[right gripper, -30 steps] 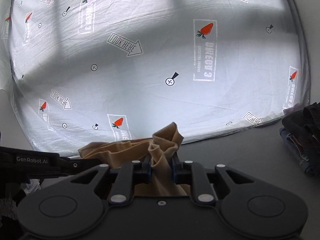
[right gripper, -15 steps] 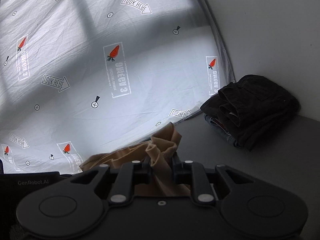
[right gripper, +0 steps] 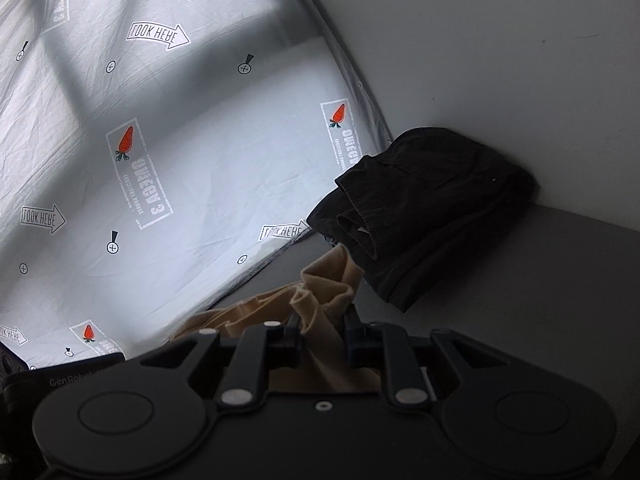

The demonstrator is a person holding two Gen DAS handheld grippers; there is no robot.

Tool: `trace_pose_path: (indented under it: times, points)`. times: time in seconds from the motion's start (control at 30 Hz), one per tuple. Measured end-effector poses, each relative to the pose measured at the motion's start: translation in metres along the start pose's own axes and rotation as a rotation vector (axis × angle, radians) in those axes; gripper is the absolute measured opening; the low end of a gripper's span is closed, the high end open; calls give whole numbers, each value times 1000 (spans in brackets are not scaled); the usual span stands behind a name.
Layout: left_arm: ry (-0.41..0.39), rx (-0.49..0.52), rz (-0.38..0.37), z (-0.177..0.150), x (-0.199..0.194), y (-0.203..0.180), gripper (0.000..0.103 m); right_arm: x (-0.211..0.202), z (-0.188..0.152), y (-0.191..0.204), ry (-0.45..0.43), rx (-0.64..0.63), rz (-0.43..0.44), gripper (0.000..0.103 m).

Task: Fold clothes
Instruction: 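Carry the bundle with both grippers onto the dark clothes stack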

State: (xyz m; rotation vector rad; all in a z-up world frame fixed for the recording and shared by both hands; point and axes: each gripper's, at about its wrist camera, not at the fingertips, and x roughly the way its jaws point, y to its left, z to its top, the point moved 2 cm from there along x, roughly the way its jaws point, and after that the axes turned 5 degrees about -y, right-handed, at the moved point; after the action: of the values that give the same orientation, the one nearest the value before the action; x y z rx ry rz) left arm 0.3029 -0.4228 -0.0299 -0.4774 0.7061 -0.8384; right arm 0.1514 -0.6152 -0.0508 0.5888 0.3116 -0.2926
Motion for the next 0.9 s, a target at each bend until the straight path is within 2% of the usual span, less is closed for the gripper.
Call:
trace_pose_path:
  times: [0.07,0.2,0.33,0.43,0.57,0.63,0.8,0.9]
  points:
    - [-30,-18,40,-6,22,-16,14,13,14,-24,25,2,41,19]
    - [-102,-83,70,-18,67,-47,14,41,55,-77,84,-34,126,19]
    - [-121,-124,87,-13,117,-76,13,64,102,-110,76,-101,143,19]
    - [-172,-108,73,8,147,-100,13,84,137,-123,49,-139,153,19]
    - [-246,-52,34,52,187,-117,10,124,185,-134,-10,-157,183,19]
    - [-269,-10,47,69,208,-116,10,157,204,-139,-22,-123,203,19]
    - [-250,-9,108,112,275,-82,10,249,228,-144,-7,-125,209,19]
    - [-223,39,194,121,298,-59,10,308,237,-148,17,-138,191,18]
